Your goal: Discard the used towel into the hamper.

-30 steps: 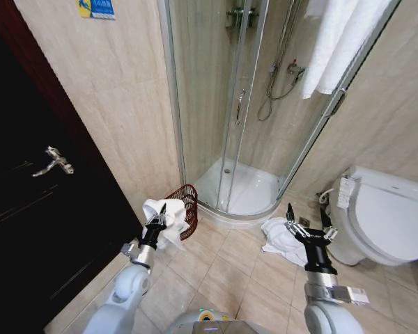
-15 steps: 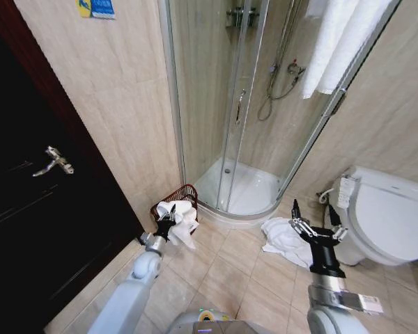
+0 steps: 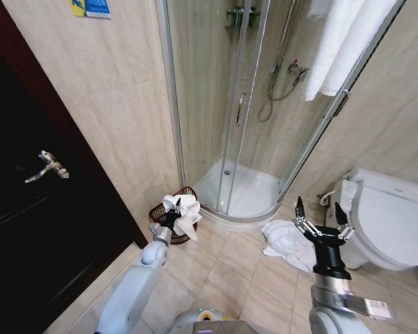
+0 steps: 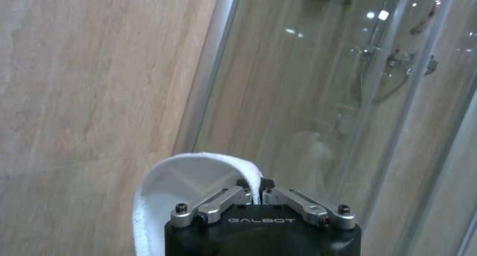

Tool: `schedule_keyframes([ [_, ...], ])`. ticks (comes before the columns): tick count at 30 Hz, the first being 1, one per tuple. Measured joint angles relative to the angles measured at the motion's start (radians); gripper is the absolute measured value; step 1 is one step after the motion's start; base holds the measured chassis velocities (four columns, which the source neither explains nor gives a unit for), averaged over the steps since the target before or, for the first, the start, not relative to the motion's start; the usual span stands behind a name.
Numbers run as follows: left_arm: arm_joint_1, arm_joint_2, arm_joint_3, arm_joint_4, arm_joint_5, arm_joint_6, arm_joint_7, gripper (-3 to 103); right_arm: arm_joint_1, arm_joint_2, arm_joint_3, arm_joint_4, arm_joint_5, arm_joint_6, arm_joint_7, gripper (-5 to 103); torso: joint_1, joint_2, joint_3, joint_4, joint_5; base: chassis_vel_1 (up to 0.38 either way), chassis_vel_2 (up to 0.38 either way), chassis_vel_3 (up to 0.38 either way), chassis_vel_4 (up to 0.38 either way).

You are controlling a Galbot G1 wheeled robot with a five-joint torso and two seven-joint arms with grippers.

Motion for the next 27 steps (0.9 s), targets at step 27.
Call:
schedule_keyframes([
  [27, -0.325, -0.026, 0.1, 0.391, -0.023, -0.042, 0.006, 2, 0.004, -0.001, 0.004, -0.068, 0.002, 0.116, -0.046, 100, 0.0, 0.0, 0.0, 0.0, 0.0, -0.063, 0.069, 0.063, -0.068],
])
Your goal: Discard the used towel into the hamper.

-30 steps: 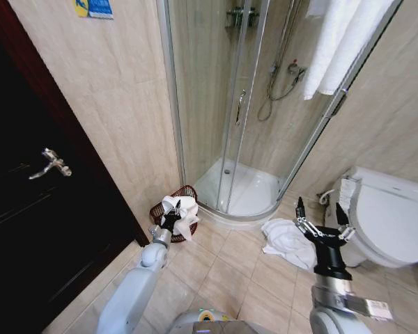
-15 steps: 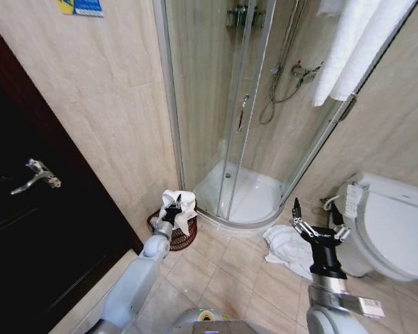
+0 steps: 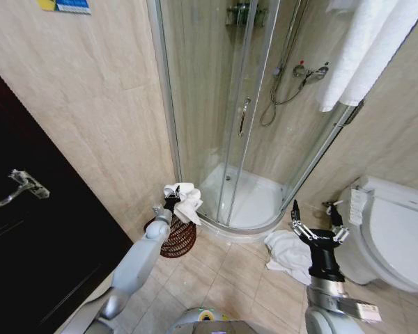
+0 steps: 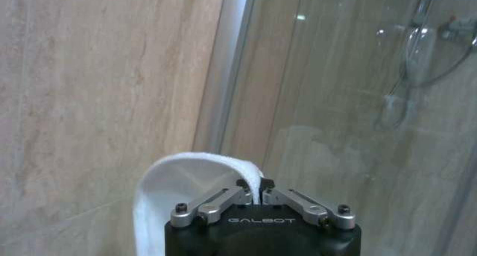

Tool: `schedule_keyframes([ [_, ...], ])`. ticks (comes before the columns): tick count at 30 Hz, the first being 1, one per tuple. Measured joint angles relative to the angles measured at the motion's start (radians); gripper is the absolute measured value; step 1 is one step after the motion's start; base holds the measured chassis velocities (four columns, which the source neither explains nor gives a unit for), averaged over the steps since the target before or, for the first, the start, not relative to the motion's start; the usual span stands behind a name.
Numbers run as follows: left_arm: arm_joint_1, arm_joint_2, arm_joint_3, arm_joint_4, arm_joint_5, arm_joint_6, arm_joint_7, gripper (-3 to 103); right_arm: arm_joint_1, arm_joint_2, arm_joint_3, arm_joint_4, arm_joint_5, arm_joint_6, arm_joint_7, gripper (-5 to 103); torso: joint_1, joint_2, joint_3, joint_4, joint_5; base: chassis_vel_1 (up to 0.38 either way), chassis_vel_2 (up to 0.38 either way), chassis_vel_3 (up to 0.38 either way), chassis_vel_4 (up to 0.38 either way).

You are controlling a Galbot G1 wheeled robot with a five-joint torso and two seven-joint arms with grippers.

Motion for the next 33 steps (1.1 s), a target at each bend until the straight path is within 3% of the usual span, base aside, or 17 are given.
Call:
schedule_keyframes([
  [14, -0.015, -0.003, -0.013, 0.152, 0.07, -0.052, 0.019, 2, -0.007, 0.005, 0.01, -0.045, 0.024, 0.029, -0.002, 100, 0.0, 0.0, 0.0, 0.0001, 0.0, 0.0, 0.0, 0.0, 0.0],
  [24, -0.02, -0.046, -0.046, 0.327, 0.184, -0.127, 0.046, 2, -0.022, 0.003, 0.019, -0.069, 0.043, 0.05, -0.002, 100, 0.0, 0.0, 0.0, -0.0001, 0.0, 0.0, 0.0, 0.0, 0.0],
  [29, -0.009, -0.053, -0.049, 0.359, 0.218, -0.142, 0.05, 2, -0.024, 0.0, 0.024, -0.074, 0.048, 0.053, -0.002, 100, 0.0, 0.0, 0.0, 0.0, 0.0, 0.0, 0.0, 0.0, 0.0],
  [33, -0.012, -0.081, -0.076, 0.445, 0.285, -0.189, 0.05, 2, -0.024, -0.003, 0.027, -0.086, 0.054, 0.058, -0.001, 100, 0.0, 0.0, 0.0, 0.0, 0.0, 0.0, 0.0, 0.0, 0.0],
])
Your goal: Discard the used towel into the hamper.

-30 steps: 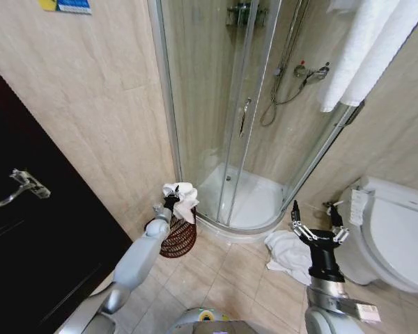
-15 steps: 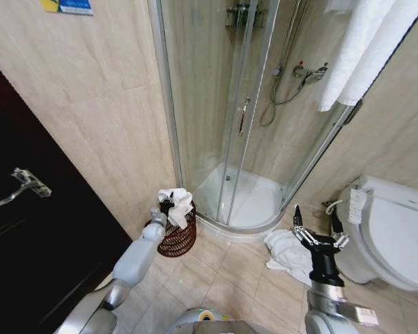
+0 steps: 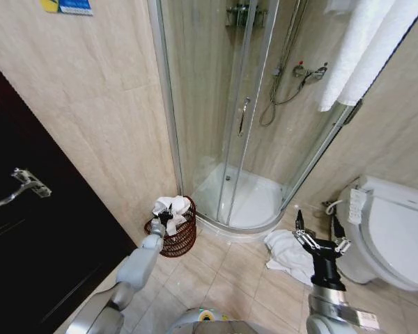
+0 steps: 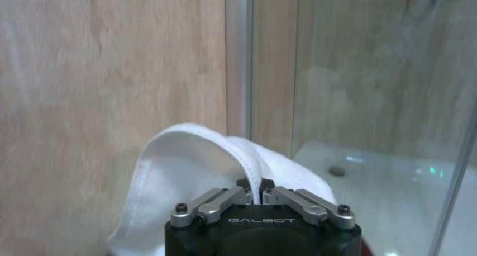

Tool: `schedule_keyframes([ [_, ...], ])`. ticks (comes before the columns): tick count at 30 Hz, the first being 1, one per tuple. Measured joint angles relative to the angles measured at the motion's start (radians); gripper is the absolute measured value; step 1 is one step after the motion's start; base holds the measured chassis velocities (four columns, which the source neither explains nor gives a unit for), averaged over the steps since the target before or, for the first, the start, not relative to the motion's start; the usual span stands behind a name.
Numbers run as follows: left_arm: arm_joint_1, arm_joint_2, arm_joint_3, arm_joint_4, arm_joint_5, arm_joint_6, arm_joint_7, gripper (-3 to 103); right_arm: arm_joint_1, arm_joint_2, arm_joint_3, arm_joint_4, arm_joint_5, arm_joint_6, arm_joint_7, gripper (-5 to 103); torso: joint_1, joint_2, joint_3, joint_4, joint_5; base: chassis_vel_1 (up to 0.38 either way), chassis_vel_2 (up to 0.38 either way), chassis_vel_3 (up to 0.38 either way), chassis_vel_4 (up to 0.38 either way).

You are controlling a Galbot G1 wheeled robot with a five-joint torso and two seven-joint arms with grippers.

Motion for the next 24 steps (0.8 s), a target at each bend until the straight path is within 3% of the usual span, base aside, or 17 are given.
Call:
schedule_keyframes([
  [9, 0.04, -0.025, -0.023, 0.056, 0.096, -0.021, 0.01, 2, -0.001, -0.003, 0.0, -0.016, 0.007, 0.01, 0.001, 100, 0.0, 0.0, 0.0, 0.0, 0.0001, 0.0, 0.0, 0.0, 0.0],
  [13, 0.043, -0.056, -0.072, 0.133, 0.171, -0.061, 0.015, 2, 0.0, -0.006, -0.002, -0.023, 0.007, 0.011, 0.001, 100, 0.0, 0.0, 0.0, 0.0001, 0.0, 0.0, 0.0, 0.0, 0.0],
  [22, 0.008, -0.086, -0.079, 0.147, 0.165, -0.06, 0.006, -1, 0.0, -0.012, -0.002, -0.027, 0.006, 0.011, 0.003, 100, 0.0, 0.0, 0.0, 0.0, 0.0002, 0.0, 0.0, 0.0, 0.0],
  [24, -0.009, -0.1, -0.073, 0.151, 0.164, -0.047, -0.007, 7, 0.0, -0.012, -0.002, -0.027, 0.006, 0.011, 0.003, 100, 0.0, 0.0, 0.0, -0.0001, 0.0001, 0.0, 0.0, 0.0, 0.0],
])
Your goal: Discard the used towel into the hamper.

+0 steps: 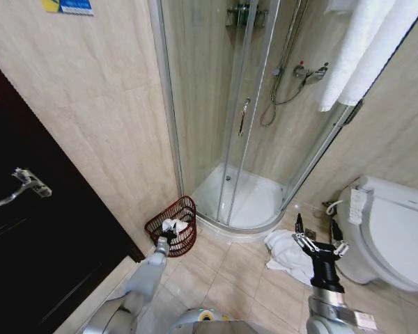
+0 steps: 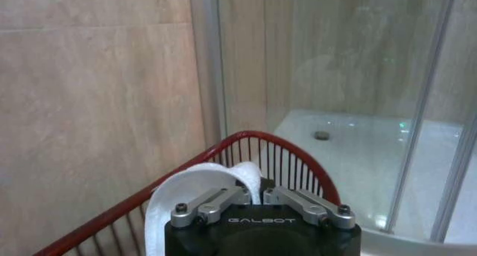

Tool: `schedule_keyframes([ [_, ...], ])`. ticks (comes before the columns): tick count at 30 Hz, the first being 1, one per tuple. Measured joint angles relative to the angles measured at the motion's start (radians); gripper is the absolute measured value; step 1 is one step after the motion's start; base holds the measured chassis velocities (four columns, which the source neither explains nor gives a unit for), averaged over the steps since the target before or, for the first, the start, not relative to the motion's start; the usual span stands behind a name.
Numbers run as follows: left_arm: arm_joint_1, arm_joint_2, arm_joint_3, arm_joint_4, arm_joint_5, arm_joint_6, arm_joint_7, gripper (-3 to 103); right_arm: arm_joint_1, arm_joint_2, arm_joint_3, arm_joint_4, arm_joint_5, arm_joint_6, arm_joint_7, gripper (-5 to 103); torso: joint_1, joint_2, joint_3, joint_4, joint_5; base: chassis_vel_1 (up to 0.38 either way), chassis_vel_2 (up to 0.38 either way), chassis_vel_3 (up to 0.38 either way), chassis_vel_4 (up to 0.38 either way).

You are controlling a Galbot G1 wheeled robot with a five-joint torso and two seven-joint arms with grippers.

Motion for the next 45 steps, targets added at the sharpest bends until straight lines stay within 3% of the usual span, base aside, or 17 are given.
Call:
schedule_keyframes([
  [2, -0.005, -0.004, 0.003, 0.001, 0.0, 0.004, -0.004, 7, 0.0, 0.0, 0.001, 0.0, 0.0, 0.0, 0.0, 100, 0.0, 0.0, 0.0, 0.0, 0.0001, 0.0, 0.0, 0.0, 0.0],
  [6, -0.013, -0.013, 0.017, 0.005, 0.012, 0.011, -0.028, 28, -0.001, -0.001, 0.008, 0.0, 0.002, 0.0, 0.001, 100, 0.0, 0.0, 0.0, 0.0, 0.0001, 0.0, 0.0, 0.0, 0.0],
  [12, -0.004, 0.02, 0.02, 0.0, 0.058, 0.007, -0.023, 44, -0.001, 0.003, 0.009, -0.001, 0.002, 0.001, 0.002, 100, 0.0, 0.0, 0.0, 0.0001, 0.0, 0.0, 0.0, 0.0, 0.0],
  [14, 0.011, 0.042, 0.021, -0.029, 0.039, 0.004, -0.023, 55, 0.0, 0.007, 0.005, -0.004, 0.0, 0.001, 0.001, 100, 0.0, 0.0, 0.0, 0.0001, -0.0001, 0.0, 0.0, 0.0, 0.0],
  [15, 0.011, 0.042, 0.021, -0.029, 0.039, 0.004, -0.023, 55, 0.0, 0.007, 0.005, -0.004, 0.0, 0.001, 0.001, 100, 0.0, 0.0, 0.0, 0.0001, -0.0001, 0.0, 0.0, 0.0, 0.0],
  [18, 0.062, 0.088, 0.032, -0.138, -0.01, 0.009, -0.021, 72, 0.003, 0.012, -0.004, -0.006, -0.006, 0.001, 0.001, 100, 0.0, 0.0, 0.0, 0.0001, -0.0001, 0.0, 0.0, 0.0, 0.0],
  [19, 0.062, 0.088, 0.032, -0.138, -0.01, 0.009, -0.021, 72, 0.003, 0.012, -0.004, -0.006, -0.006, 0.001, 0.001, 100, 0.0, 0.0, 0.0, 0.0001, -0.0001, 0.0, 0.0, 0.0, 0.0],
  [21, 0.128, 0.13, 0.045, -0.263, -0.052, 0.036, -0.005, 82, 0.007, 0.013, -0.007, -0.005, -0.01, -0.002, 0.001, 100, 0.0, 0.0, 0.0, 0.0001, -0.0002, 0.0, 0.0, 0.0, 0.0],
  [23, 0.155, 0.145, 0.051, -0.308, -0.076, 0.043, 0.004, 82, 0.01, 0.013, -0.007, -0.005, -0.011, -0.005, 0.001, 100, 0.0, 0.0, 0.0, 0.0001, 0.0, 0.0, 0.0, 0.0, 0.0],
  [26, 0.3, 0.221, 0.046, -0.561, -0.193, 0.121, 0.063, 97, 0.021, 0.011, -0.003, 0.006, -0.013, -0.033, 0.024, 100, 0.0, 0.0, 0.0, 0.0001, -0.0002, 0.0, 0.0, 0.0, 0.0],
  [27, 0.3, 0.221, 0.046, -0.561, -0.193, 0.121, 0.063, 97, 0.021, 0.011, -0.003, 0.006, -0.013, -0.033, 0.024, 100, 0.0, 0.0, 0.0, 0.0001, -0.0002, 0.0, 0.0, 0.0, 0.0],
  [31, 0.461, 0.297, -0.021, -0.83, -0.247, 0.186, 0.109, 100, 0.032, 0.01, -0.005, 0.034, -0.021, -0.087, 0.067, 100, 0.0, 0.0, 0.0, 0.0001, -0.0002, 0.0, 0.0, 0.0, 0.0],
  [32, 0.461, 0.297, -0.021, -0.83, -0.247, 0.186, 0.109, 100, 0.032, 0.01, -0.005, 0.034, -0.021, -0.087, 0.067, 100, 0.0, 0.0, 0.0, 0.0001, -0.0002, 0.0, 0.0, 0.0, 0.0],
  [34, 0.544, 0.334, -0.063, -0.958, -0.281, 0.215, 0.114, 100, 0.035, 0.015, -0.014, 0.056, -0.03, -0.123, 0.078, 100, 0.0, 0.0, 0.0, 0.0003, -0.0005, 0.0, 0.0, 0.0, 0.0],
  [36, 0.572, 0.348, -0.077, -1.008, -0.298, 0.228, 0.113, 100, 0.036, 0.017, -0.018, 0.065, -0.035, -0.142, 0.082, 100, 0.0, 0.0, 0.0, 0.0003, -0.0005, 0.0, 0.0, 0.0, 0.0],
  [39, 0.666, 0.392, -0.136, -1.199, -0.359, 0.29, 0.089, 100, 0.042, 0.021, -0.035, 0.094, -0.051, -0.208, 0.1, 100, 0.0, 0.0, 0.0, 0.0001, -0.0004, 0.0, 0.0, 0.0, 0.0],
  [45, 0.754, 0.401, -0.213, -1.421, -0.445, 0.345, 0.057, 100, 0.047, 0.023, -0.043, 0.131, -0.061, -0.278, 0.11, 100, 0.0, 0.0, 0.0, -0.0002, -0.0003, 0.0, 0.0, 0.0, 0.0],
])
